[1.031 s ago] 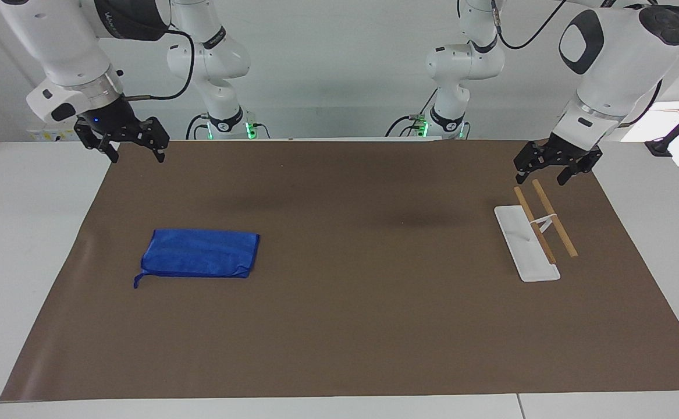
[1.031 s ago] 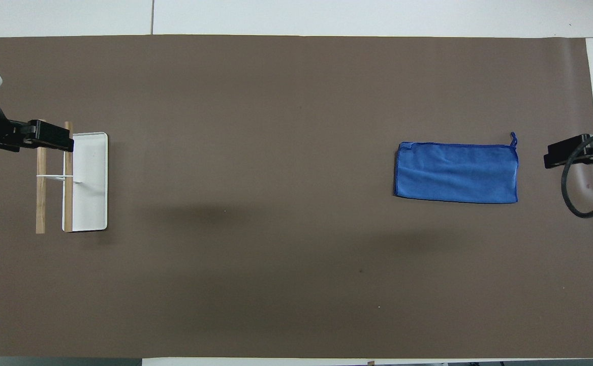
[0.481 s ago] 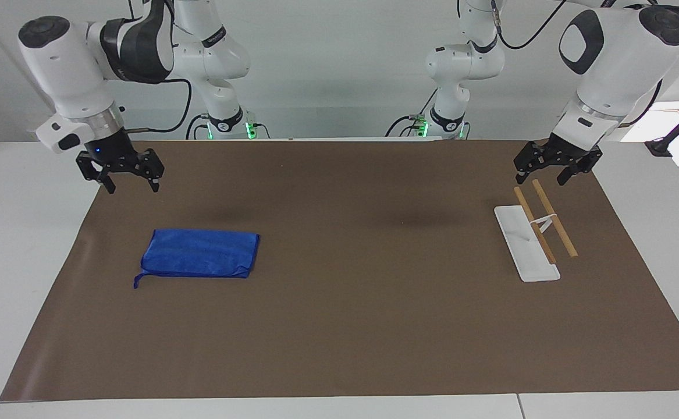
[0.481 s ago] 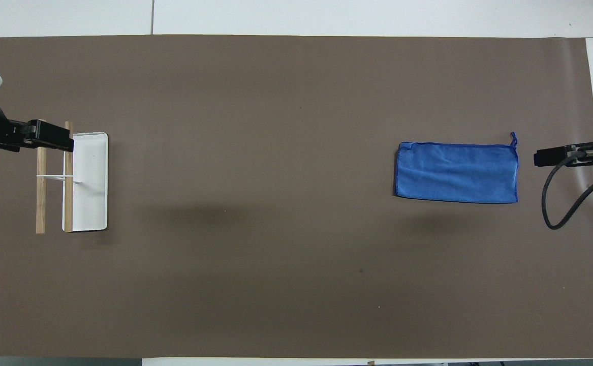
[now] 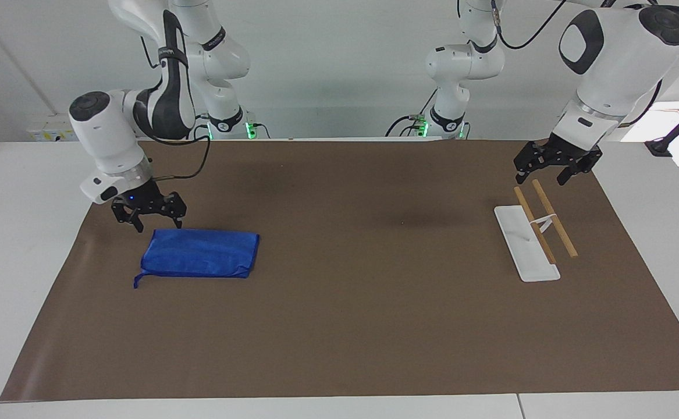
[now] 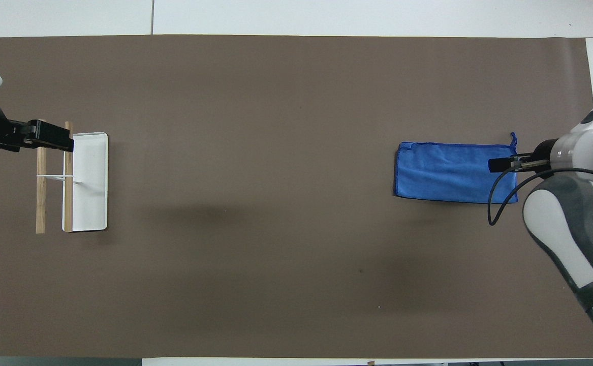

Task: Right arm passes towel to left arm to hang
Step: 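Reach the right gripper to the blue towel's near end and grasp, then lift the blue towel with the right gripper toward the table center, then hold the towel out while the left gripper reaches toward it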

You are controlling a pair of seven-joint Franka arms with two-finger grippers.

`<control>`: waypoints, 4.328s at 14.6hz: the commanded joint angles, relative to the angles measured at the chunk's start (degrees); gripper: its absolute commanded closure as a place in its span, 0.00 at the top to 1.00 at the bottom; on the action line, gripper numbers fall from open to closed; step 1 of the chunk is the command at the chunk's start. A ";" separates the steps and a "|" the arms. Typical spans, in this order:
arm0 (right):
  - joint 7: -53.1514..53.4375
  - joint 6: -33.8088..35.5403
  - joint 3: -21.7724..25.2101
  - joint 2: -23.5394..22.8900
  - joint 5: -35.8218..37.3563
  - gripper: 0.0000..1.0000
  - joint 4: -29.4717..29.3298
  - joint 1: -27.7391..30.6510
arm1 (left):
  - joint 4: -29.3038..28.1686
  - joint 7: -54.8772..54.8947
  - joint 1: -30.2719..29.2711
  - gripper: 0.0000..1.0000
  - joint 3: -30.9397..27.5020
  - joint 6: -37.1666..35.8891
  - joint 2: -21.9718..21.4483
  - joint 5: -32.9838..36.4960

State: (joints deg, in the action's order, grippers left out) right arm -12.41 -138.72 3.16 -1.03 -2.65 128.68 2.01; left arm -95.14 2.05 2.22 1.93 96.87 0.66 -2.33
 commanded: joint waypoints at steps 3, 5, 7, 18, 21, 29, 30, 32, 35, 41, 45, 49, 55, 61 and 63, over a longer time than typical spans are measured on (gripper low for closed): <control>-4.20 -5.84 -0.08 -3.44 -1.22 1.00 2.89 0.18 | 0.39 0.15 -0.11 1.00 0.00 -0.90 -0.31 1.10; -6.39 -11.28 -0.08 -4.94 -1.22 1.00 5.00 0.62 | 0.39 0.15 -0.11 1.00 0.00 -0.98 -0.40 1.10; -6.40 -12.18 -0.08 -6.16 -1.22 1.00 5.00 0.36 | 0.39 0.15 -0.11 1.00 0.00 -0.90 -0.31 1.10; -7.99 -12.72 -0.08 -7.93 -1.84 0.00 4.65 0.53 | 0.48 0.15 -0.11 1.00 0.00 -0.90 -0.31 1.10; -6.84 -9.04 -0.08 -7.41 -1.84 0.00 2.82 0.36 | 0.48 0.15 -0.11 1.00 0.00 -0.90 -0.40 1.10; 1.57 15.11 -1.92 -3.89 -1.84 0.00 -12.54 -0.43 | 0.39 0.15 -0.11 1.00 0.00 -0.90 -0.40 1.10; 4.12 18.89 -3.06 -3.98 -1.84 0.00 -16.14 -0.43 | 0.39 0.15 -0.11 1.00 0.00 -0.90 -0.40 1.10; 11.23 26.01 -5.95 -4.76 -1.92 0.00 -23.96 -0.35 | 0.39 0.15 -0.11 1.00 0.00 -0.90 -0.40 1.10; 21.51 31.57 -10.00 -6.61 -4.71 0.00 -32.59 -0.34 | 0.39 0.15 -0.11 1.00 0.00 -0.90 -0.31 1.10; 46.11 23.88 -10.54 -8.71 -23.34 0.00 -36.66 -5.86 | 0.39 0.07 0.15 1.00 0.09 -1.77 -0.40 1.10; 60.63 10.78 -10.54 -9.60 -34.68 0.00 -36.13 -11.49 | -1.54 -0.90 0.50 1.00 0.09 -1.86 -1.54 1.10; 74.16 -1.43 -10.54 -10.57 -38.04 0.00 -36.04 -19.13 | -3.56 -7.39 2.78 1.00 0.27 -1.34 -2.59 0.67; 87.97 -16.12 -10.54 -13.03 -42.69 0.00 -36.13 -28.90 | -6.38 -28.47 5.33 1.00 0.35 3.58 -3.48 -8.18; 91.68 -17.55 -10.45 -13.47 -44.02 0.00 -36.22 -33.74 | -11.03 -51.58 5.96 1.00 0.27 10.78 -4.27 -19.79; 91.95 -17.55 -10.45 -13.47 -44.02 0.00 -36.22 -33.74 | -14.00 -57.13 6.04 1.00 0.27 13.85 -4.53 -23.66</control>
State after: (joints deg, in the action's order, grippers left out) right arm 78.93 -155.67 -7.46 -13.97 -45.59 93.40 -31.54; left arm -104.79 -49.93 8.08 2.59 107.16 -2.25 -22.39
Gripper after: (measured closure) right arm 0.969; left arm 0.000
